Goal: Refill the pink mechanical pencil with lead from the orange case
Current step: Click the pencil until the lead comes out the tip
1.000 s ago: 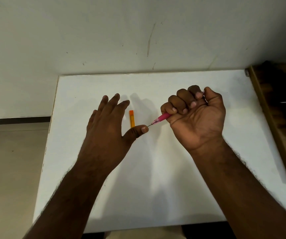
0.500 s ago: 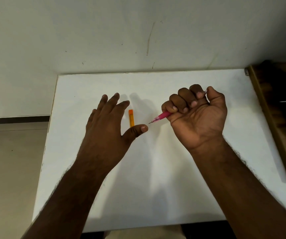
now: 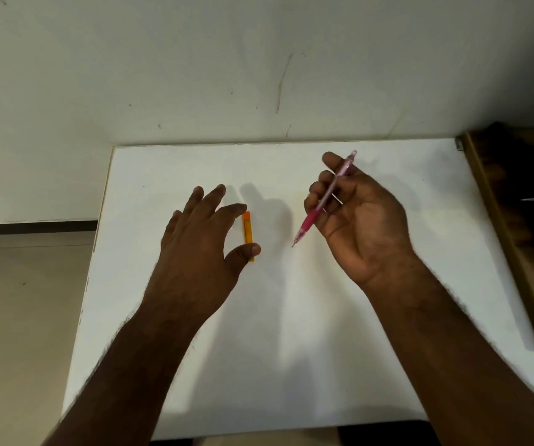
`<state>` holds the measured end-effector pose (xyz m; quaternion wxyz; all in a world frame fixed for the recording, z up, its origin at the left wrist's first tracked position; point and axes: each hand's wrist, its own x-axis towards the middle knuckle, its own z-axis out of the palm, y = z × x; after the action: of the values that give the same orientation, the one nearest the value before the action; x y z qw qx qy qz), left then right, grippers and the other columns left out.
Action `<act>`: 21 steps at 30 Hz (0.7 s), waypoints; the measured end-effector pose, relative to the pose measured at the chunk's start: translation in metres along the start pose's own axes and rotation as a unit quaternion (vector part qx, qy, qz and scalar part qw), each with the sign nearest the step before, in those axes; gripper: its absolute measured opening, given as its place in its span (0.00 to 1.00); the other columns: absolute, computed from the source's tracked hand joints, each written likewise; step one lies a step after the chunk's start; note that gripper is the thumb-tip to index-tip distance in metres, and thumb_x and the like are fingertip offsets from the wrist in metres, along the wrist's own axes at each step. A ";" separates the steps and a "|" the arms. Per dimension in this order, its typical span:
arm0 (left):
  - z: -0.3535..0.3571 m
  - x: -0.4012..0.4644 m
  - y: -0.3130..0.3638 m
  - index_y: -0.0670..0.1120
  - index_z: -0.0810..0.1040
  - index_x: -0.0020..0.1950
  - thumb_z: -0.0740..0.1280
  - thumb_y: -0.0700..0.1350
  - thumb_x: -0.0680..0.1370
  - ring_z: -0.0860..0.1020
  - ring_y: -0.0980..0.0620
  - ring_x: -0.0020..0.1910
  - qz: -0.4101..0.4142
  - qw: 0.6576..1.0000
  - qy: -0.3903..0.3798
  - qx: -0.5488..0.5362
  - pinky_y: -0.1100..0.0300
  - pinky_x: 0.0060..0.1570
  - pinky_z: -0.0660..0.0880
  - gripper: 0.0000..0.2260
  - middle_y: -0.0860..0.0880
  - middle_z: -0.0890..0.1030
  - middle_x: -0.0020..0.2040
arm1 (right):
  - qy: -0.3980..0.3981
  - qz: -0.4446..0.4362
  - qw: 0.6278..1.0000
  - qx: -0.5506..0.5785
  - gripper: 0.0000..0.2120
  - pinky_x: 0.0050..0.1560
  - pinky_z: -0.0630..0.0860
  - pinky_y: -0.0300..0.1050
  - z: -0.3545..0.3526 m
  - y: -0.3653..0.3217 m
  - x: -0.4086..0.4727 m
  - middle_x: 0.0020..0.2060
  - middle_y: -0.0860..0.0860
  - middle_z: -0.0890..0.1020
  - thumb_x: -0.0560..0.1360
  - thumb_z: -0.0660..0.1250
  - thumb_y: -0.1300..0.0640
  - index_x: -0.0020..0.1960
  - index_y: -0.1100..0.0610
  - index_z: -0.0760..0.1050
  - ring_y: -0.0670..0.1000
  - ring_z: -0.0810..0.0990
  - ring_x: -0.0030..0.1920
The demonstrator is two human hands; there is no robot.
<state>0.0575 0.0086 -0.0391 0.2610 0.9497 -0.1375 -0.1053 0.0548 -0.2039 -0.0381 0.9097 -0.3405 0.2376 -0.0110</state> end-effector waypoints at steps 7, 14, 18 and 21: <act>0.002 0.001 0.002 0.55 0.71 0.72 0.70 0.55 0.77 0.49 0.49 0.81 -0.008 1.000 -0.006 0.015 0.44 0.78 0.53 0.24 0.52 0.59 0.81 | 0.062 -0.084 0.874 -0.474 0.16 0.53 0.85 0.53 0.001 0.022 -0.007 0.43 0.49 0.87 0.75 0.76 0.56 0.62 0.53 0.82 0.51 0.88 0.43; 0.010 0.009 0.003 0.56 0.71 0.72 0.70 0.54 0.76 0.45 0.46 0.81 -0.023 0.998 -0.005 0.065 0.43 0.78 0.50 0.24 0.50 0.58 0.81 | 0.105 -0.155 0.686 -0.703 0.15 0.48 0.76 0.42 -0.001 0.034 -0.008 0.41 0.43 0.88 0.71 0.77 0.42 0.52 0.48 0.82 0.45 0.85 0.42; 0.011 0.016 -0.002 0.57 0.72 0.72 0.71 0.55 0.76 0.44 0.45 0.81 -0.039 0.996 -0.016 0.079 0.43 0.78 0.48 0.24 0.49 0.57 0.81 | 0.094 -0.143 0.650 -0.740 0.13 0.50 0.79 0.47 -0.003 0.039 -0.005 0.37 0.44 0.83 0.72 0.77 0.43 0.49 0.51 0.80 0.49 0.83 0.41; 0.012 0.017 -0.002 0.57 0.72 0.71 0.70 0.56 0.76 0.44 0.45 0.81 -0.040 0.995 -0.019 0.092 0.43 0.78 0.47 0.24 0.49 0.57 0.81 | 0.086 -0.145 0.626 -0.762 0.14 0.47 0.77 0.43 -0.004 0.043 -0.003 0.37 0.45 0.82 0.74 0.75 0.43 0.49 0.52 0.80 0.48 0.81 0.39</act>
<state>0.0706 -0.0009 -0.0529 0.1657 0.9722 -0.1137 -0.1205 0.0446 -0.1733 -0.0667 0.2879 -0.9394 0.1859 0.0132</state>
